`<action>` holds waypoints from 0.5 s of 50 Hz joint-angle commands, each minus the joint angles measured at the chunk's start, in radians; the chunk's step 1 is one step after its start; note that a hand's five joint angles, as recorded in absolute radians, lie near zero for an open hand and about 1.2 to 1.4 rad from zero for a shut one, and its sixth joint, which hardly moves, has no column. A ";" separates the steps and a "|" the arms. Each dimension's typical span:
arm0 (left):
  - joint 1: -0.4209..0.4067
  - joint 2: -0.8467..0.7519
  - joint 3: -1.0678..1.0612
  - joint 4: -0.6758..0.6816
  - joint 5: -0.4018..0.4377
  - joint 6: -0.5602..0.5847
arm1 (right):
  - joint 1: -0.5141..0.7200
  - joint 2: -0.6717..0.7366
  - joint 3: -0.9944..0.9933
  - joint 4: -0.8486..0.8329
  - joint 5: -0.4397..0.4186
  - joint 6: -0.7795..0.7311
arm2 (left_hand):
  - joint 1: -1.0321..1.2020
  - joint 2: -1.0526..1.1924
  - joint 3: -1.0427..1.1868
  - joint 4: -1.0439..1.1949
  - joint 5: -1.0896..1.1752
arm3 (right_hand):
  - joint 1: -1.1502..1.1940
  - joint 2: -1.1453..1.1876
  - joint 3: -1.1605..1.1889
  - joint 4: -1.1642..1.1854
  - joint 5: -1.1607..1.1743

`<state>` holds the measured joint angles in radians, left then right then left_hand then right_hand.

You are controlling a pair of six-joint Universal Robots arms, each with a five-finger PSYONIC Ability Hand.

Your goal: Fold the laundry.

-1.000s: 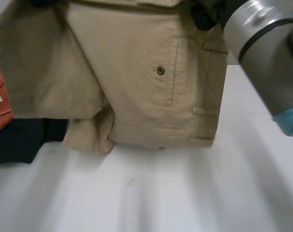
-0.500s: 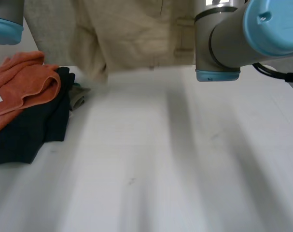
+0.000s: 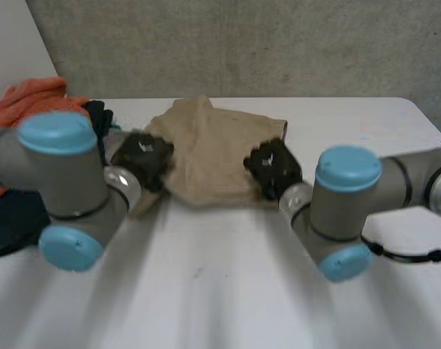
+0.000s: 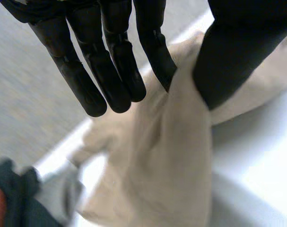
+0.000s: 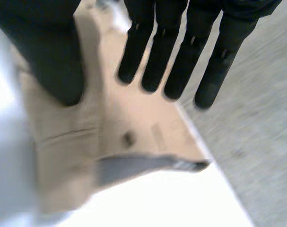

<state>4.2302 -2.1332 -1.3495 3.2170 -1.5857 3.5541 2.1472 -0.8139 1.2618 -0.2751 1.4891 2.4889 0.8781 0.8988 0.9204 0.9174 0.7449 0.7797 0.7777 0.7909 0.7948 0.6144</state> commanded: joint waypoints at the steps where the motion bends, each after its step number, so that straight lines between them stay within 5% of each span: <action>1: -0.015 -0.012 0.006 -0.094 -0.049 0.042 | 0.000 0.001 0.042 0.017 0.080 0.016 | -0.427 -0.447 -0.469 -0.466 -0.468 | -0.487 -0.485 -0.498 -0.502 -0.496; 7: 0.017 0.125 -0.017 -0.115 -0.083 0.011 | -0.030 -0.145 0.077 0.076 0.108 0.129 | -0.500 -0.521 -0.543 -0.540 -0.542 | -0.605 -0.603 -0.616 -0.620 -0.614; 13: 0.100 0.243 -0.068 -0.132 -0.044 -0.052 | -0.095 -0.258 0.111 0.204 0.036 0.276 | -0.512 -0.533 -0.554 -0.551 -0.553 | -0.605 -0.603 -0.616 -0.620 -0.614; 25: 0.244 0.145 -0.099 -0.184 0.119 -0.191 | -0.184 -0.236 0.108 0.415 -0.161 0.360 | -0.436 -0.457 -0.478 -0.475 -0.477 | -0.377 -0.375 -0.388 -0.392 -0.386</action>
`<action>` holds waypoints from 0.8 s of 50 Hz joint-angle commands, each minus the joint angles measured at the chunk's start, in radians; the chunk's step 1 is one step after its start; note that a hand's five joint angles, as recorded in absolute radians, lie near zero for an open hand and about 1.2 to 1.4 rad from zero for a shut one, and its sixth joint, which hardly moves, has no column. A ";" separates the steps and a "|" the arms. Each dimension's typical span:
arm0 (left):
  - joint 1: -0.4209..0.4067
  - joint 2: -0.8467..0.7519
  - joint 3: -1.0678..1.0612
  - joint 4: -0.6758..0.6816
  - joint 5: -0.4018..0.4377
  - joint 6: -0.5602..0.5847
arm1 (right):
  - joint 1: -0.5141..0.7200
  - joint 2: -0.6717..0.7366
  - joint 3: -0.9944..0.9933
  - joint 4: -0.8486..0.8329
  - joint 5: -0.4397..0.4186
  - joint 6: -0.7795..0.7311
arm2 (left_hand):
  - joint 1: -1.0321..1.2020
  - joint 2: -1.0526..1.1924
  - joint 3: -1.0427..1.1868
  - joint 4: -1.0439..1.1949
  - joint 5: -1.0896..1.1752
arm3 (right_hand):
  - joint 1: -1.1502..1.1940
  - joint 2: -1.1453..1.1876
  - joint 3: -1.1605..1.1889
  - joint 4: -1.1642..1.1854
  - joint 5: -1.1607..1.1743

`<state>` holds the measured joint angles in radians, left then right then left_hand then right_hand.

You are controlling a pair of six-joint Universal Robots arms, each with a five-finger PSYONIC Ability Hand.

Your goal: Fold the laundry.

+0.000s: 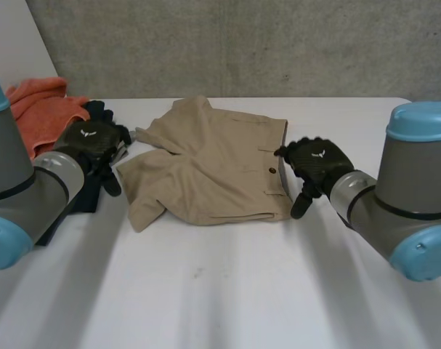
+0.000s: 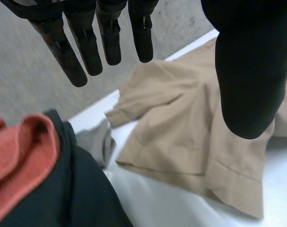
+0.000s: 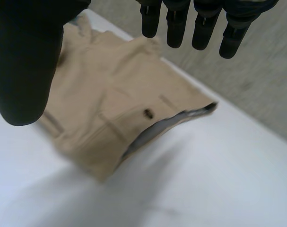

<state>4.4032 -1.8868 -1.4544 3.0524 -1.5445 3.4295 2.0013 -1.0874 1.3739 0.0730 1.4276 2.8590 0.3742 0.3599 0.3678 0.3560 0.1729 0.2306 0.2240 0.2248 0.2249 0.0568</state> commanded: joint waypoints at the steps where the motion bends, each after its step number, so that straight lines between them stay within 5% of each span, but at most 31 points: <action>1: 0.076 -0.115 0.012 -0.023 0.084 -0.072 | -0.038 0.047 -0.004 0.064 -0.105 -0.021 | 0.094 0.109 0.101 0.113 0.121 | 0.199 0.206 0.205 0.205 0.198; 9: 0.068 -0.247 0.083 -0.058 0.129 -0.118 | -0.016 0.149 -0.045 0.013 -0.118 -0.115 | 0.136 0.150 0.142 0.154 0.163 | 0.311 0.317 0.317 0.317 0.310; 18: 0.030 -0.356 0.178 -0.060 0.081 -0.098 | 0.025 0.241 -0.124 -0.082 -0.073 -0.115 | 0.150 0.165 0.157 0.169 0.177 | 0.422 0.429 0.428 0.428 0.422; 22: 0.012 -0.382 0.206 -0.060 0.069 -0.084 | 0.040 0.282 -0.163 -0.102 -0.055 -0.121 | 0.344 0.358 0.350 0.362 0.370 | 0.425 0.432 0.431 0.431 0.425; 27: 0.004 -0.380 0.220 -0.057 0.067 -0.069 | 0.051 0.337 -0.217 -0.107 -0.033 -0.132 | 0.973 0.988 0.980 0.992 1.000 | 0.469 0.476 0.475 0.475 0.469; 30: 0.002 -0.367 0.220 -0.060 0.063 -0.058 | 0.053 0.357 -0.237 -0.107 -0.026 -0.130 | 1.022 1.036 1.028 1.040 1.049 | 0.627 0.634 0.633 0.633 0.627; 33: 0.002 -0.335 0.209 -0.069 0.063 -0.030 | 0.053 0.356 -0.245 -0.095 -0.016 -0.133 | 1.022 1.036 1.028 1.040 1.049 | 1.164 1.170 1.170 1.170 1.163; 37: 0.001 -0.267 0.169 -0.115 0.060 0.062 | 0.047 0.298 -0.194 -0.093 -0.009 -0.135 | 1.022 1.036 1.028 1.040 1.049 | 1.166 1.172 1.172 1.171 1.165; 40: -0.004 -0.170 0.085 -0.204 0.060 0.236 | 0.001 0.141 -0.127 -0.075 -0.021 -0.203 | 1.022 1.036 1.028 1.040 1.049 | 1.166 1.172 1.172 1.171 1.165</action>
<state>4.4041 -2.1843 -1.2688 2.9569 -1.4840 3.4532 2.0498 -0.7637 1.1559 -0.0202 1.4156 2.7221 1.1614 1.1848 1.1837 1.1945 0.9822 1.0540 1.1687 1.1840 1.1910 0.9990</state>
